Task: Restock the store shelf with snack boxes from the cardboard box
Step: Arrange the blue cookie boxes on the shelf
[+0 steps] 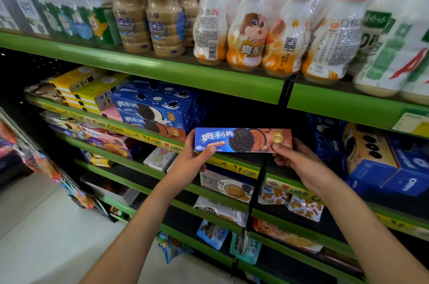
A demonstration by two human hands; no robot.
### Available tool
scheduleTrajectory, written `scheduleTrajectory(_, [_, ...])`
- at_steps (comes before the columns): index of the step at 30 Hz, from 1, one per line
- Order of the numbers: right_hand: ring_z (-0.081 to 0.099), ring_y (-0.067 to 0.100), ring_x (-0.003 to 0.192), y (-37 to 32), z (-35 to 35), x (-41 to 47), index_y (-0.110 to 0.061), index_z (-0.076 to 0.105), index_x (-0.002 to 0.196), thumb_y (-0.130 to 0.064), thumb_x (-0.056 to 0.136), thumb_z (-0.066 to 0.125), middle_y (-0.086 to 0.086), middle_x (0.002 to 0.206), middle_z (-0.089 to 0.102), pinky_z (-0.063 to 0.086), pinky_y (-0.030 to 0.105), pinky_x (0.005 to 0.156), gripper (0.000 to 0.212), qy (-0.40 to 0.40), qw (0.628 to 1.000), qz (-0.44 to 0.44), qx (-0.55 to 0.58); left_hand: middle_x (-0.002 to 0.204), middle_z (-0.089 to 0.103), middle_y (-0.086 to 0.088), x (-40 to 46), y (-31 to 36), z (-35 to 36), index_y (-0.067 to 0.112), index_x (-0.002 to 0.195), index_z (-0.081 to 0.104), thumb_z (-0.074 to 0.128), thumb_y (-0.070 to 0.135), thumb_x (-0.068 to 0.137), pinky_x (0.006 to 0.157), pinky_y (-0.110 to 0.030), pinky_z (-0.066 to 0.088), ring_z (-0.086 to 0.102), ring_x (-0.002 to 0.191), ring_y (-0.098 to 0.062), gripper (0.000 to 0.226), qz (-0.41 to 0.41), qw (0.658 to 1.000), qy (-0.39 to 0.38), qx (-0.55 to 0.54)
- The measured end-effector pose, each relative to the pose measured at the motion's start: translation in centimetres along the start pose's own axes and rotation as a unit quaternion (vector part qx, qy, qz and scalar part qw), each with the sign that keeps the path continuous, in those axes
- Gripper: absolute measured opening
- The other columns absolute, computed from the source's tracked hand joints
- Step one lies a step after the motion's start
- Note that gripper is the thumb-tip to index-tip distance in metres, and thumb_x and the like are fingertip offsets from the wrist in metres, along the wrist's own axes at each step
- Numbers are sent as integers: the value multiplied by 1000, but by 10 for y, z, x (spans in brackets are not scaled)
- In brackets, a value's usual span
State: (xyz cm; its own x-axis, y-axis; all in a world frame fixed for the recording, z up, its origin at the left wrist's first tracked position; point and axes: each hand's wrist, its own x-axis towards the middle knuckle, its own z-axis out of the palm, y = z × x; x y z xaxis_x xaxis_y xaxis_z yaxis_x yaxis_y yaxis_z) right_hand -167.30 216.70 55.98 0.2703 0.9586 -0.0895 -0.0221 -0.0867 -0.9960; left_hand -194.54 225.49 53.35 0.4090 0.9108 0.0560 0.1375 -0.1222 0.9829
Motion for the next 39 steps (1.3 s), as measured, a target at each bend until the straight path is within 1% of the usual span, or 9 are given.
scheduleTrajectory(9, [67,8,77,2,-2,1,-22,62,115,-42,67,74,0,89,70,52,20,68,53,-1,1000,0,3,103,64,25,0,-4,0,46,144,27,63,58,87,70,-20,55,64,76,2,68,3,1000,-10,-1])
scheduleTrajectory(15, [66,9,78,1,-2,2,-24,63,111,-31,79,72,-3,85,71,52,21,70,35,4,1000,3,2,109,63,26,0,-3,0,47,144,26,63,58,87,68,-17,53,64,80,5,68,-2,1000,-9,-3])
scheduleTrajectory(18, [67,7,76,0,-1,0,-24,62,113,-37,73,73,-5,82,72,53,20,69,43,3,1000,6,-1,108,63,28,-1,0,-1,50,140,27,63,61,84,67,-13,52,65,85,5,68,-9,1000,-8,-5])
scheduleTrajectory(23, [67,8,79,0,-1,0,-22,62,118,-39,68,74,-5,84,73,53,20,70,54,0,1000,6,1,102,63,29,-3,2,-1,63,130,28,63,61,85,66,-14,53,65,78,3,57,-16,1000,-5,-2])
scheduleTrajectory(25, [69,10,87,-1,-4,-1,-26,59,122,-32,71,76,-4,94,74,52,22,75,54,-11,1000,1,8,102,63,28,-3,2,0,55,135,29,67,56,85,67,-16,53,65,80,1,62,-14,1000,-4,9])
scheduleTrajectory(27, [68,14,99,0,-8,-2,-34,57,122,-8,76,76,-3,106,74,50,25,85,56,-27,999,-8,17,109,64,24,-3,-1,-1,44,139,30,76,41,84,71,-16,54,66,93,0,72,-14,999,-21,19])
scheduleTrajectory(30, [65,20,102,0,-11,-2,-28,57,119,26,73,59,2,105,73,46,28,92,71,-31,999,-15,42,120,61,14,-5,-6,-3,37,134,37,82,24,80,78,-12,50,59,109,3,71,-18,997,-51,46])
scheduleTrajectory(33, [61,20,105,-1,-10,-3,-24,56,119,32,72,54,5,110,68,45,29,94,73,-30,998,-11,54,120,61,12,-6,-7,-4,37,127,41,81,25,81,74,-6,46,58,104,8,62,-28,997,-47,53])
scheduleTrajectory(39, [61,18,101,-1,-12,-4,-25,58,114,32,71,54,3,106,68,44,28,89,71,-36,997,-7,64,121,59,8,-6,-5,-3,28,128,42,80,20,82,69,-1,44,57,98,14,61,-28,997,-41,65])
